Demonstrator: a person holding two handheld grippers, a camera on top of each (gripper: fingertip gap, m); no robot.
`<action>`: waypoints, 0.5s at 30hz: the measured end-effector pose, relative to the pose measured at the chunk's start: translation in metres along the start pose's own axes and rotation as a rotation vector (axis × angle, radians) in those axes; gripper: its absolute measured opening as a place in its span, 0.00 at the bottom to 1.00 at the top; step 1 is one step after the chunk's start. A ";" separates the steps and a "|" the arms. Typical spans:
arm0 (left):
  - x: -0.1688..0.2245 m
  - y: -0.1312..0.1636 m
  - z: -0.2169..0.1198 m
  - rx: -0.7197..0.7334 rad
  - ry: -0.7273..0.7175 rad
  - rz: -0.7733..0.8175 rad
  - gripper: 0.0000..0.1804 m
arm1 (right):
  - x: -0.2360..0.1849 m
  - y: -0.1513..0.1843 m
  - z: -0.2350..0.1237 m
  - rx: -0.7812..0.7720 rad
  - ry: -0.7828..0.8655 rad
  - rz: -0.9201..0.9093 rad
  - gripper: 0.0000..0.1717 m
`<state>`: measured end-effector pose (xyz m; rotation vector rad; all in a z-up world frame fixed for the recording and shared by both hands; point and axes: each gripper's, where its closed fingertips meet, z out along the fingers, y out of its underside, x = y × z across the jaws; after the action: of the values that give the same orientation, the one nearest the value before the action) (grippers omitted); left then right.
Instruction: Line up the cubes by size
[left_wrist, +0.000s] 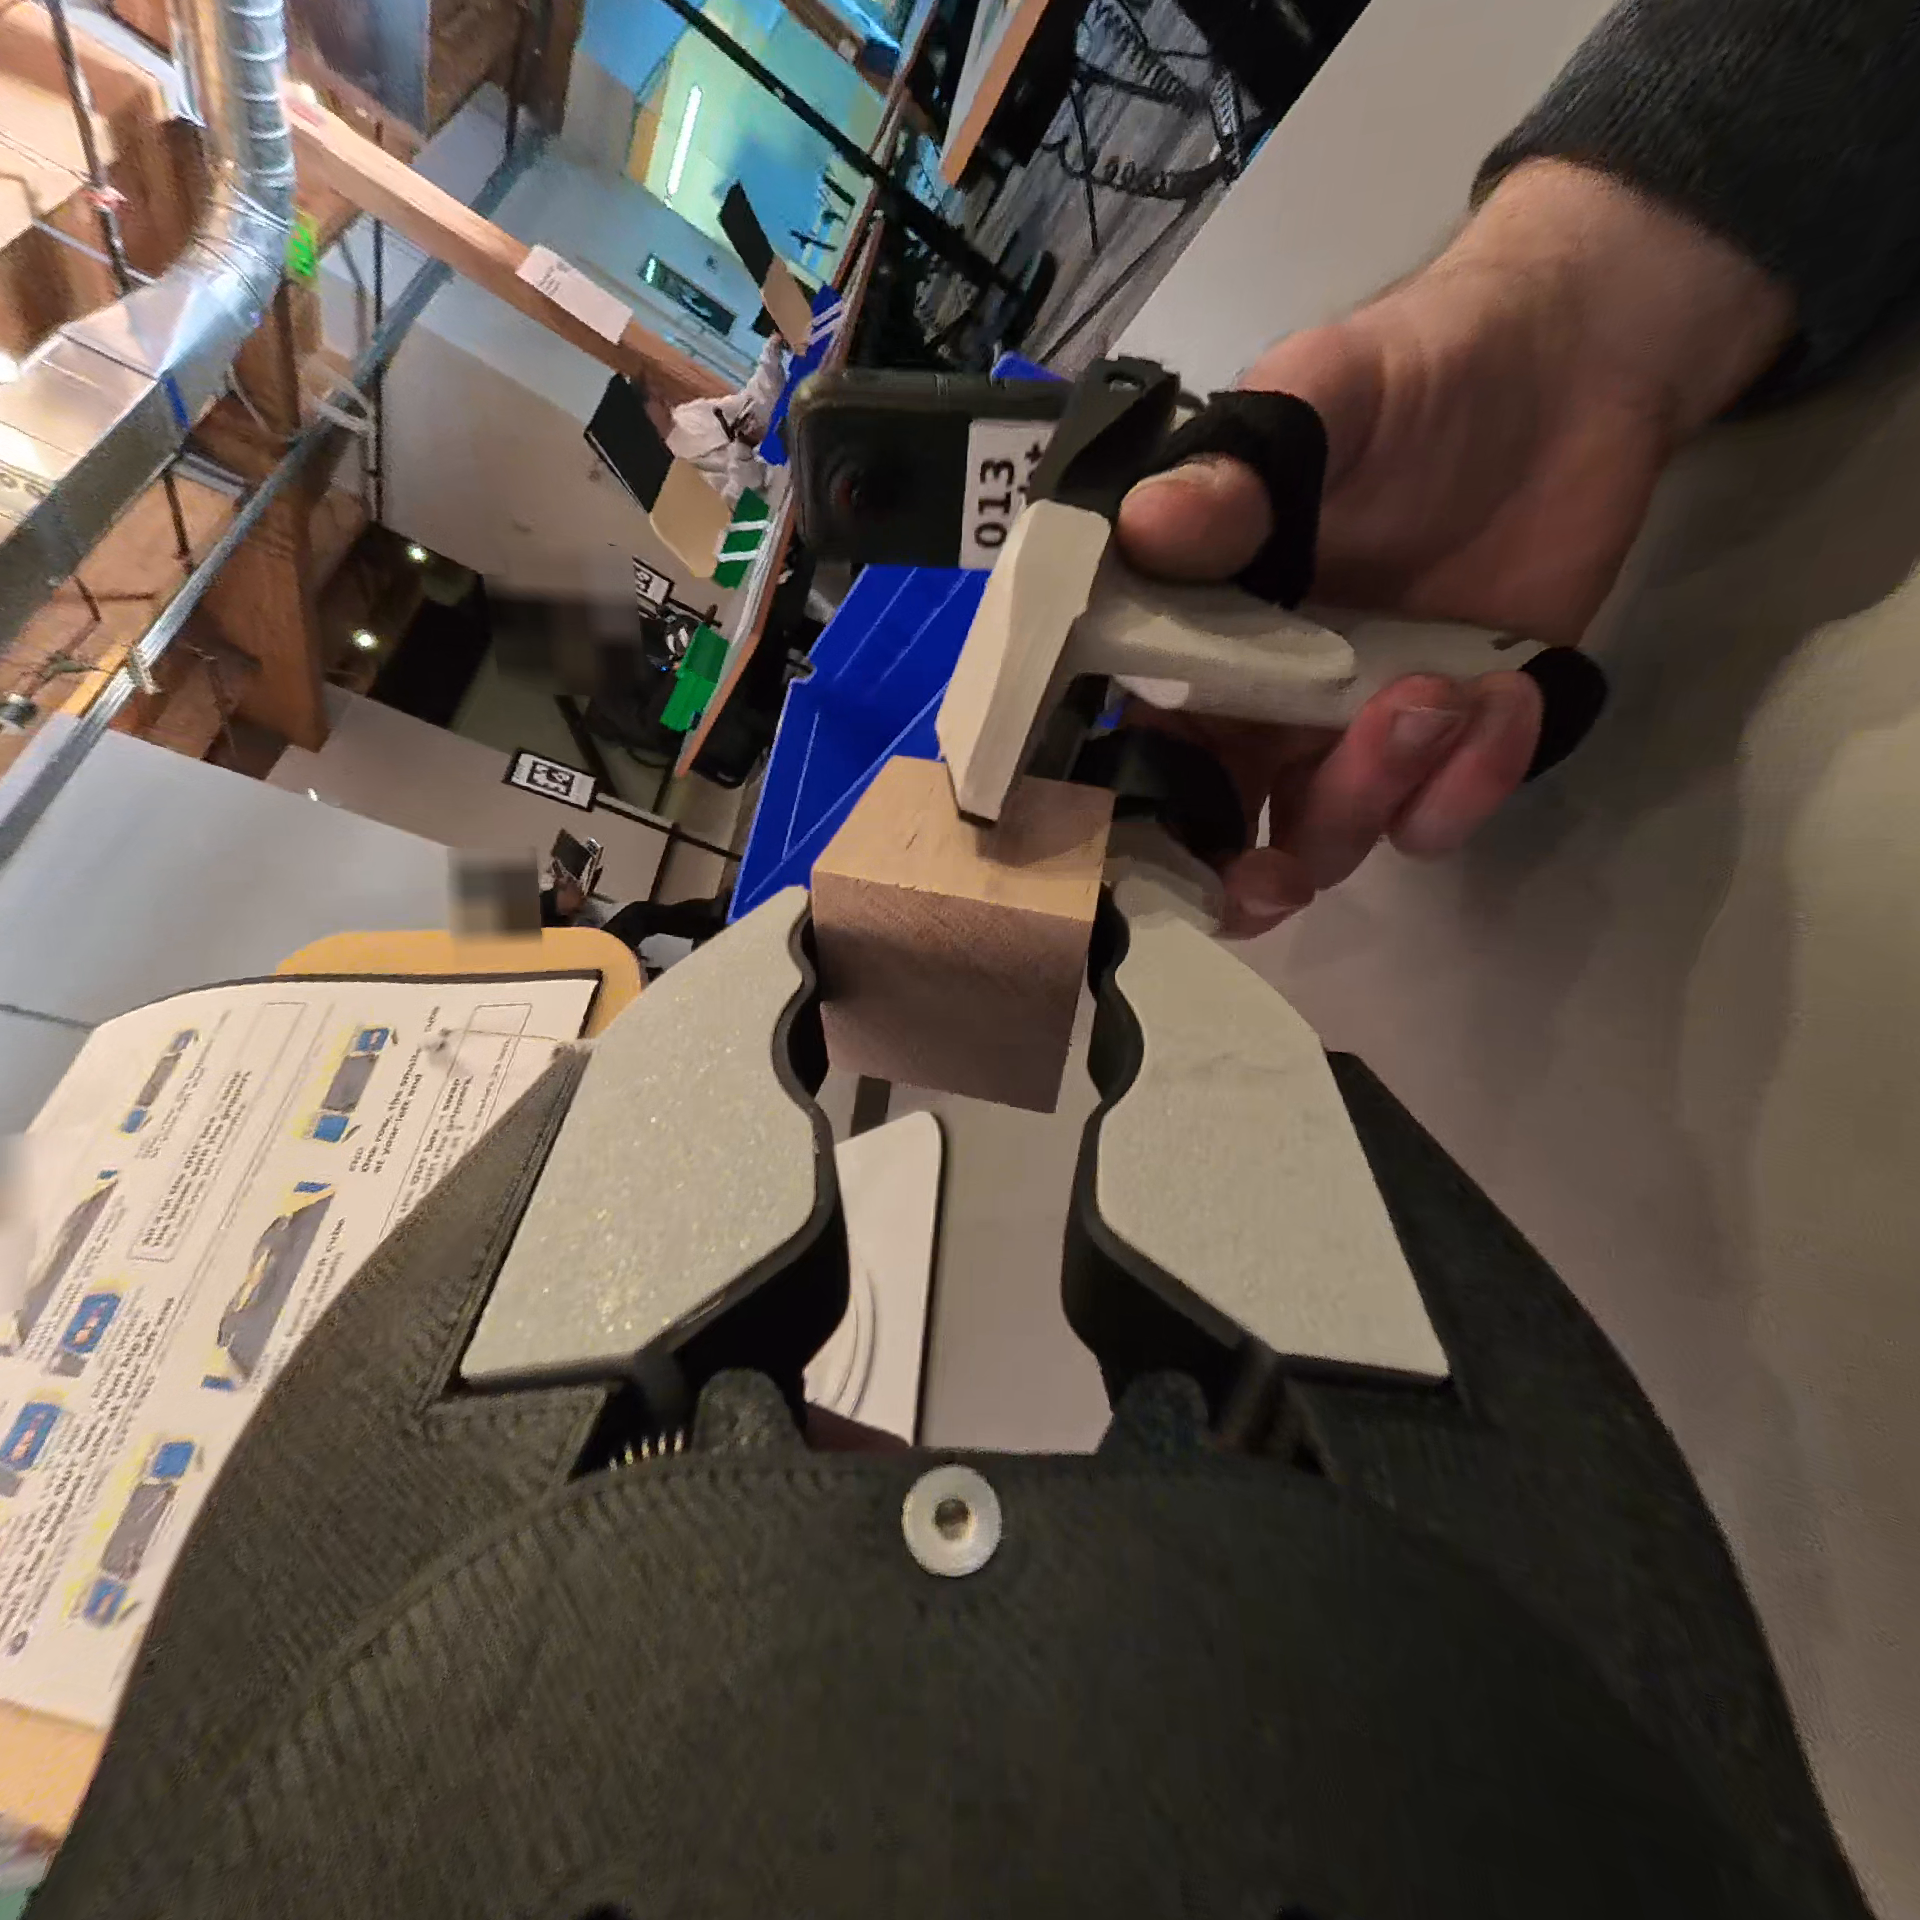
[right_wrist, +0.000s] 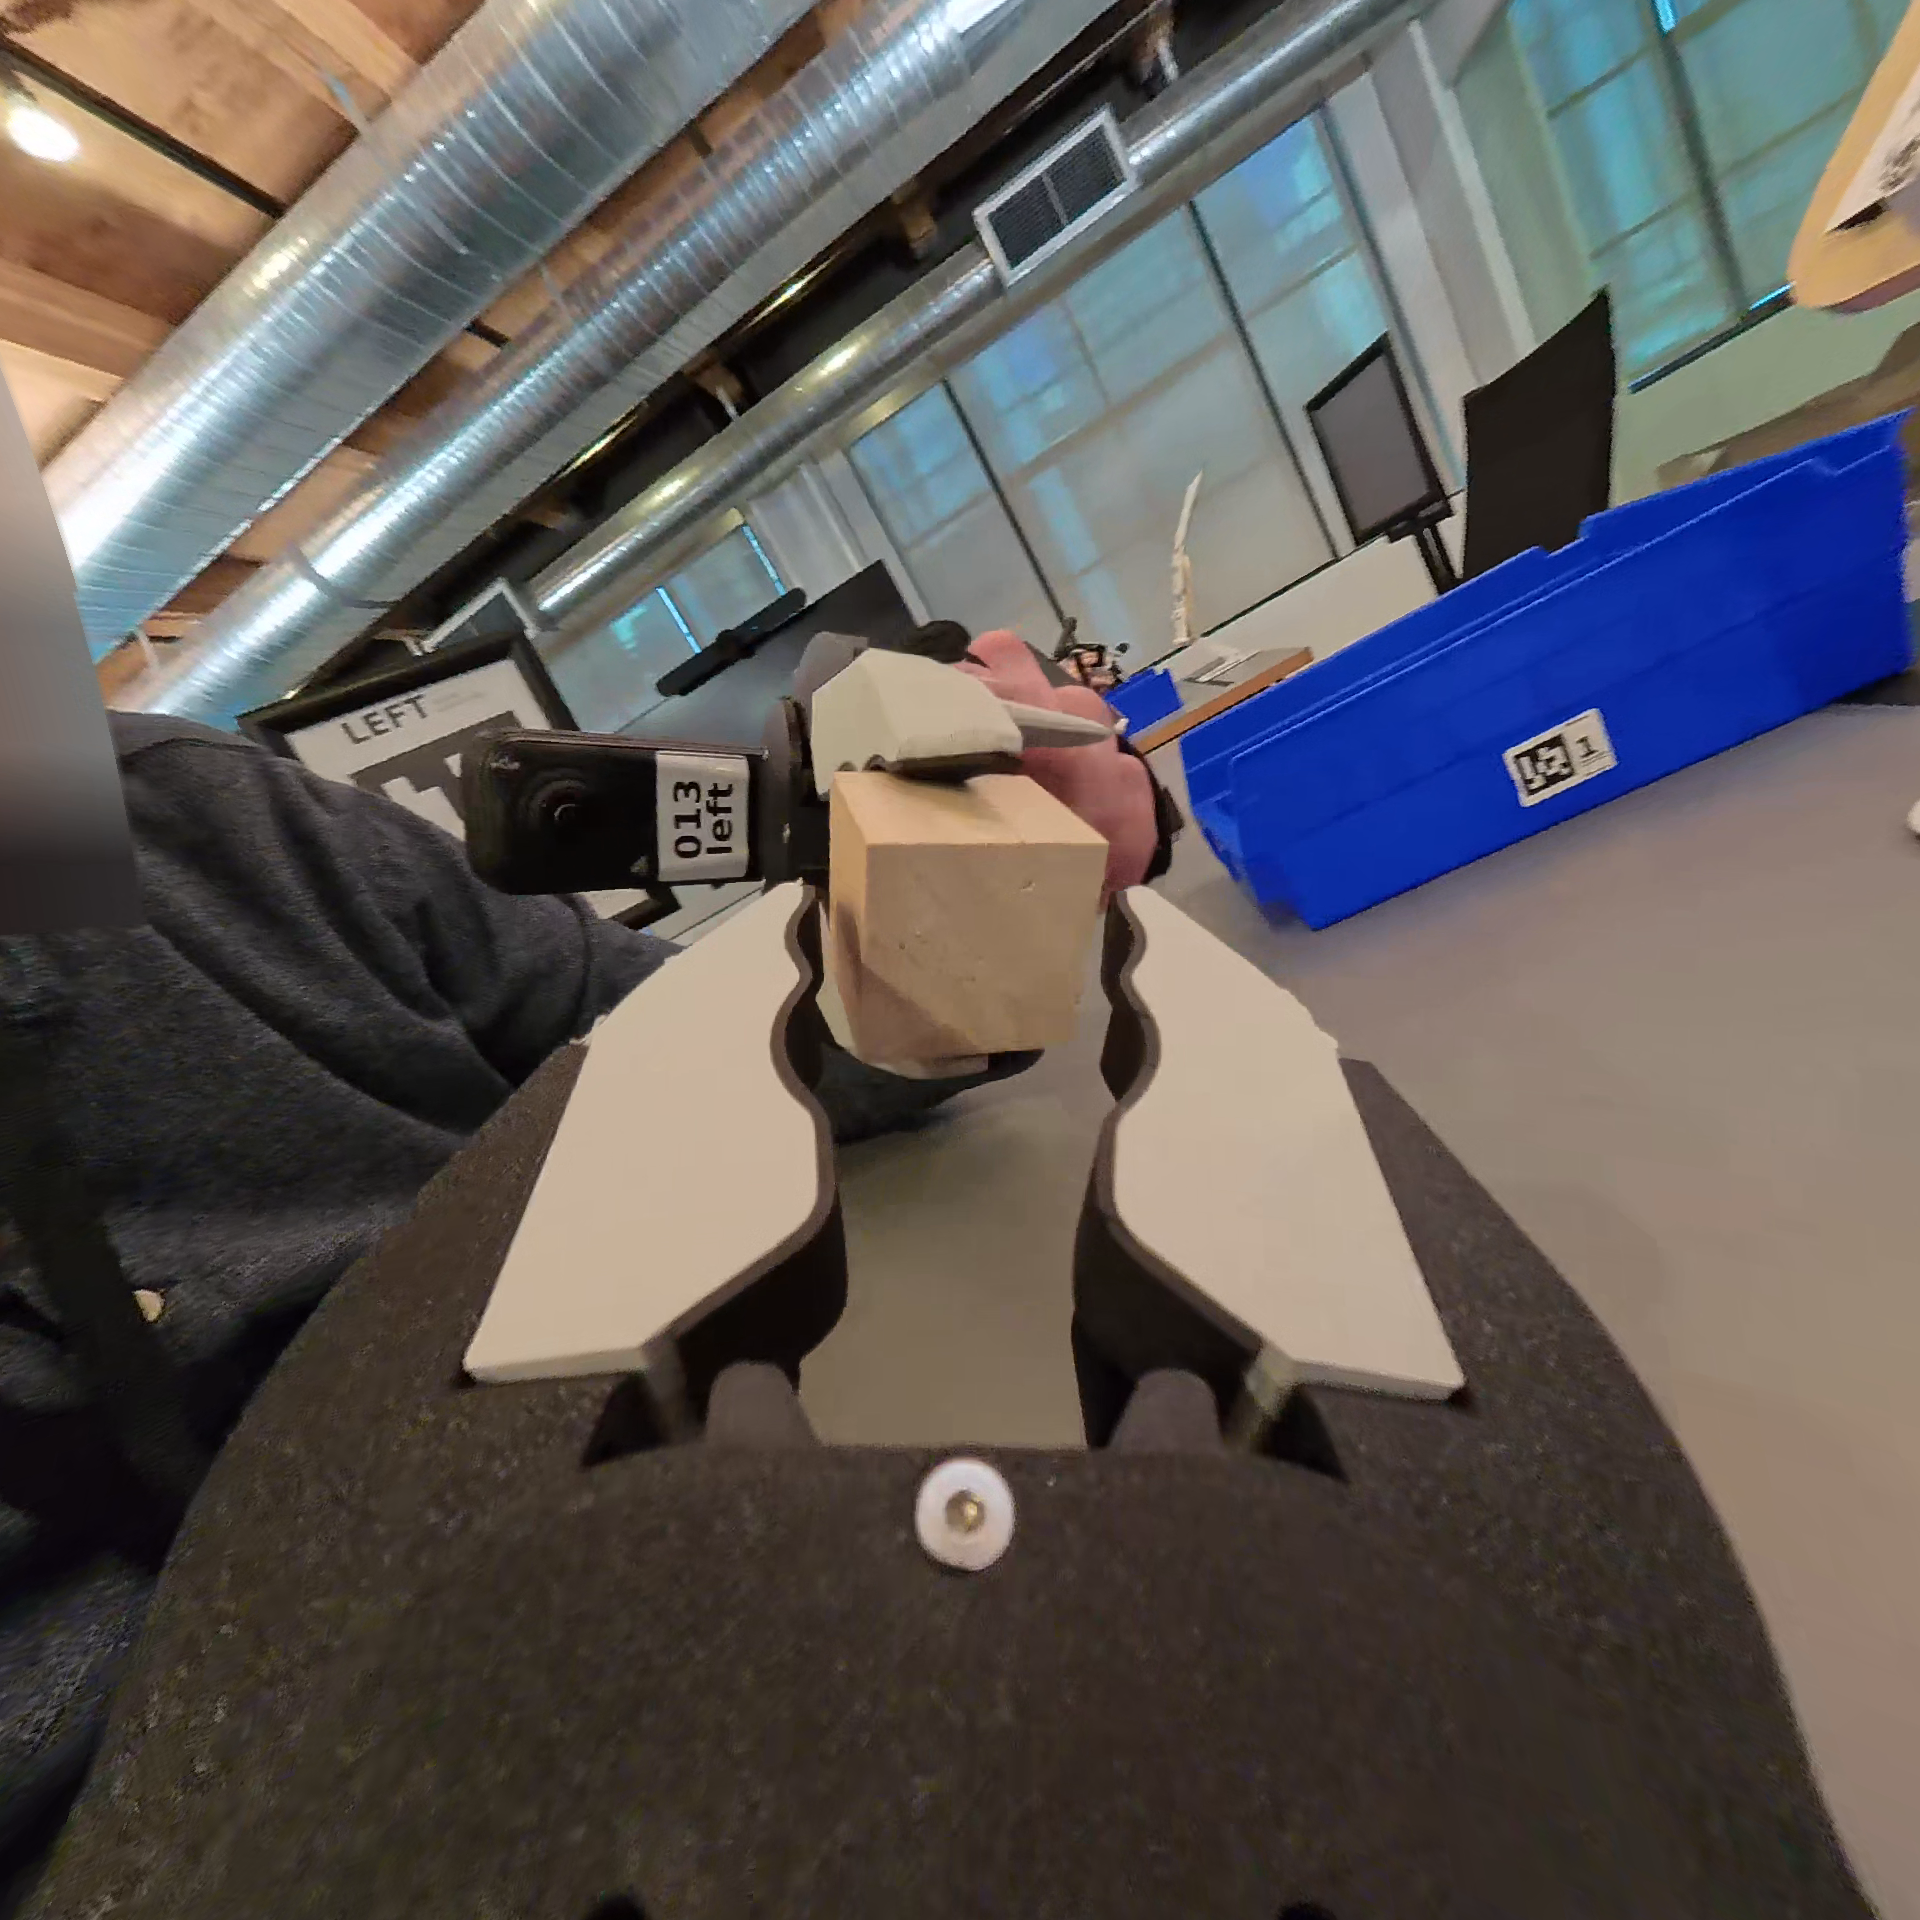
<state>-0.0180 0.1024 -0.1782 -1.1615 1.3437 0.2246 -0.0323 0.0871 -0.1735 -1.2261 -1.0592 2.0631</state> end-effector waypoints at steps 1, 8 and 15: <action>0.001 -0.001 0.000 0.011 0.003 -0.010 0.26 | -0.001 0.001 0.001 -0.003 -0.005 0.003 0.29; 0.007 -0.005 0.002 0.045 0.022 -0.045 0.26 | -0.004 0.004 0.001 -0.018 -0.033 0.023 0.26; -0.016 -0.008 -0.009 0.137 -0.090 -0.171 0.28 | -0.007 -0.017 -0.012 0.003 0.030 -0.081 0.26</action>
<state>-0.0229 0.0992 -0.1592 -1.1301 1.1563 0.0594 -0.0183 0.0956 -0.1599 -1.1891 -1.0735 1.9791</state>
